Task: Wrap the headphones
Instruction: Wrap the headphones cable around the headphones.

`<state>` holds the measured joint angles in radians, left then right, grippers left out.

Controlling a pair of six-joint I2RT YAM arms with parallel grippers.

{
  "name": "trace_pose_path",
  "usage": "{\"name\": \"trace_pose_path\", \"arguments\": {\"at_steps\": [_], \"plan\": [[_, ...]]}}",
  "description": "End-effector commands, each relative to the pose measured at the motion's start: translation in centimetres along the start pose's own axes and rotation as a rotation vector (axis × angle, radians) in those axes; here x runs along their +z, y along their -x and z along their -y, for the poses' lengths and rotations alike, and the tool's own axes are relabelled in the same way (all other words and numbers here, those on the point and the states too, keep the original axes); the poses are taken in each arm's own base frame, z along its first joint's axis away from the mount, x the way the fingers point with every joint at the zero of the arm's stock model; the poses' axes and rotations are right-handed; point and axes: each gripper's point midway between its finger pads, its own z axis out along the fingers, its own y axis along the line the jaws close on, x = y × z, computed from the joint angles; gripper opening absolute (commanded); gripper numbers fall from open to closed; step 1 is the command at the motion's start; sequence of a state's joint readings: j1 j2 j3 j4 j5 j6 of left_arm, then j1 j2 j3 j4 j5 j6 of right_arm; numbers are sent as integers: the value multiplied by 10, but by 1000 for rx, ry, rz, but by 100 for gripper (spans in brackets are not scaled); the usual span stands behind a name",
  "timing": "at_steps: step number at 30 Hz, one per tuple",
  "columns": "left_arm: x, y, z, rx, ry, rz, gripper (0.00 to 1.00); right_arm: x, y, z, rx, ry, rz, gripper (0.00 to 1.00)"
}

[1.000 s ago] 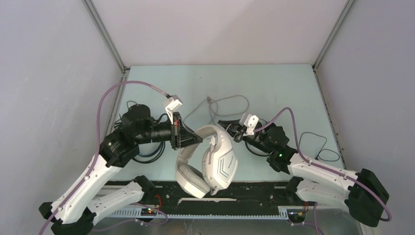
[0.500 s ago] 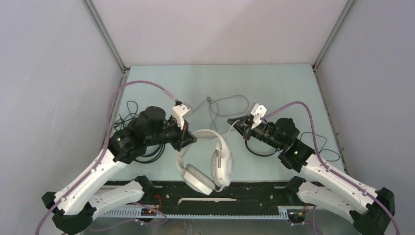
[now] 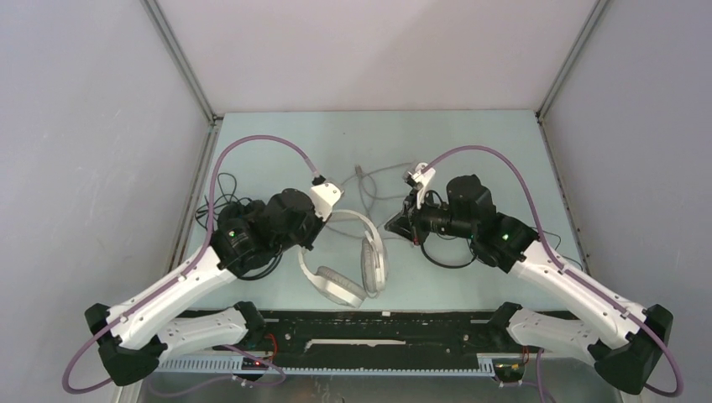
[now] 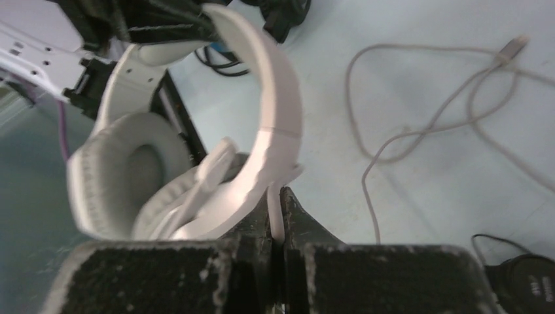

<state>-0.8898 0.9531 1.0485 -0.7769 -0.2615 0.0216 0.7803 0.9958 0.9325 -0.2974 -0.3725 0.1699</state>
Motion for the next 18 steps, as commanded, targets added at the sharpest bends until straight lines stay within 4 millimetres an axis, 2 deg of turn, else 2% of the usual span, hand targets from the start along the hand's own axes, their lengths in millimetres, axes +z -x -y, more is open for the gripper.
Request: {"name": "trace_pose_path", "arguments": {"at_steps": [1, 9, 12, 18], "plan": [[3, 7, -28, 11, 172, 48, 0, -12, 28, -31, 110, 113, 28, 0], [-3, 19, -42, -60, 258, 116, 0, -7, 48, -60, 189, 266, 68, 0], [-3, 21, -44, -94, 271, 129, 0, -3, 54, -66, 211, 296, 84, 7], [-5, 24, -53, -157, 339, 151, 0, 2, 65, -80, 234, 364, 110, 10]]}}
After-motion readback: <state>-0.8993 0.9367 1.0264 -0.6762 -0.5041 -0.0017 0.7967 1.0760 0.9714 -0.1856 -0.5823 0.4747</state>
